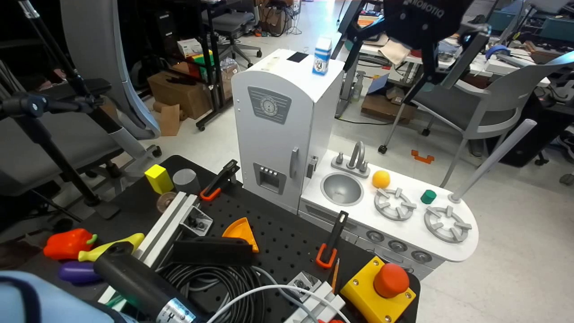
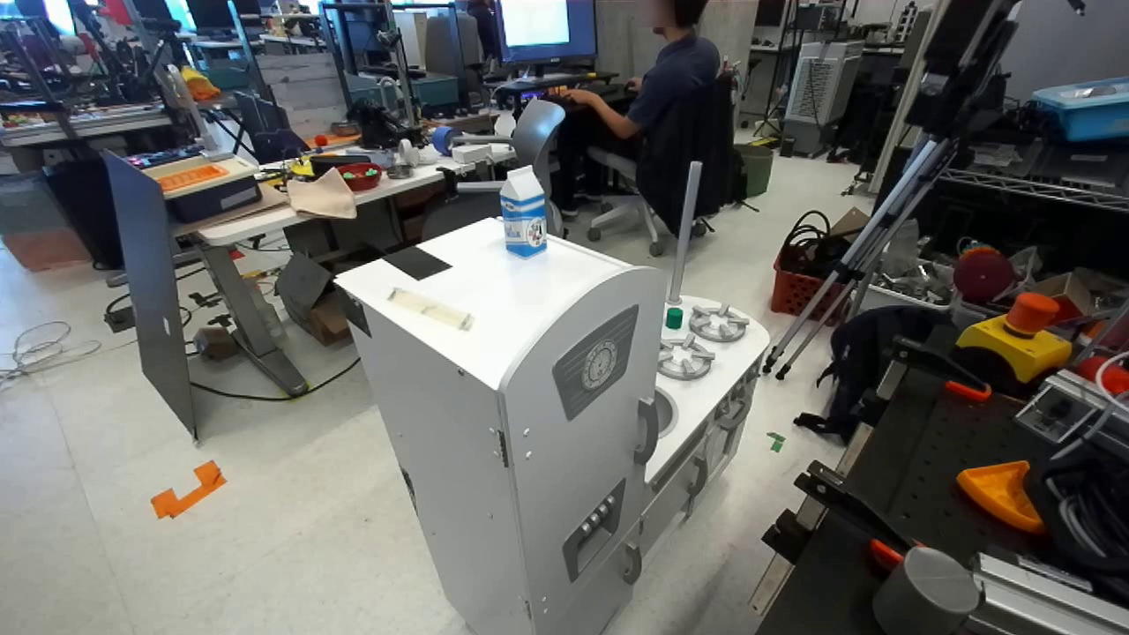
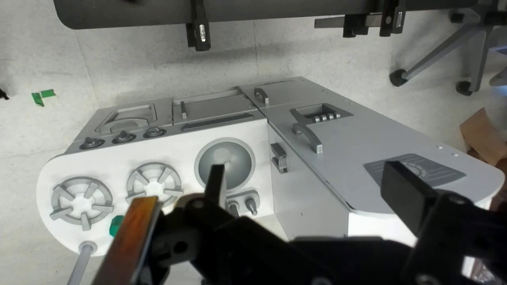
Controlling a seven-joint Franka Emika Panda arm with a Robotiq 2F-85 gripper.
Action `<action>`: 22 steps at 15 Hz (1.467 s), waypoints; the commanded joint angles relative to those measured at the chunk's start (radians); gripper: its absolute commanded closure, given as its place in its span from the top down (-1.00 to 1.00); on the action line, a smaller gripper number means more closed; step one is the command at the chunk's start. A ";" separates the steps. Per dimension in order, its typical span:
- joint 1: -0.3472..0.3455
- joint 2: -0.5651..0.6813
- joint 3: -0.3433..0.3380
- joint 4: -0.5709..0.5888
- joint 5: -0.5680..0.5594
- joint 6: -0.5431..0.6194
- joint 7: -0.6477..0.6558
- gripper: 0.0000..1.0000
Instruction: Open the cabinet door
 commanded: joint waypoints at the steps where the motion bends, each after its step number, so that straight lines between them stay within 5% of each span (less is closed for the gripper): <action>1: -0.003 0.219 0.081 0.129 0.031 0.042 0.014 1.00; 11: -0.006 0.525 0.294 0.294 -0.009 0.372 0.126 1.00; 22: 0.051 0.678 0.283 0.399 -0.328 0.485 0.356 1.00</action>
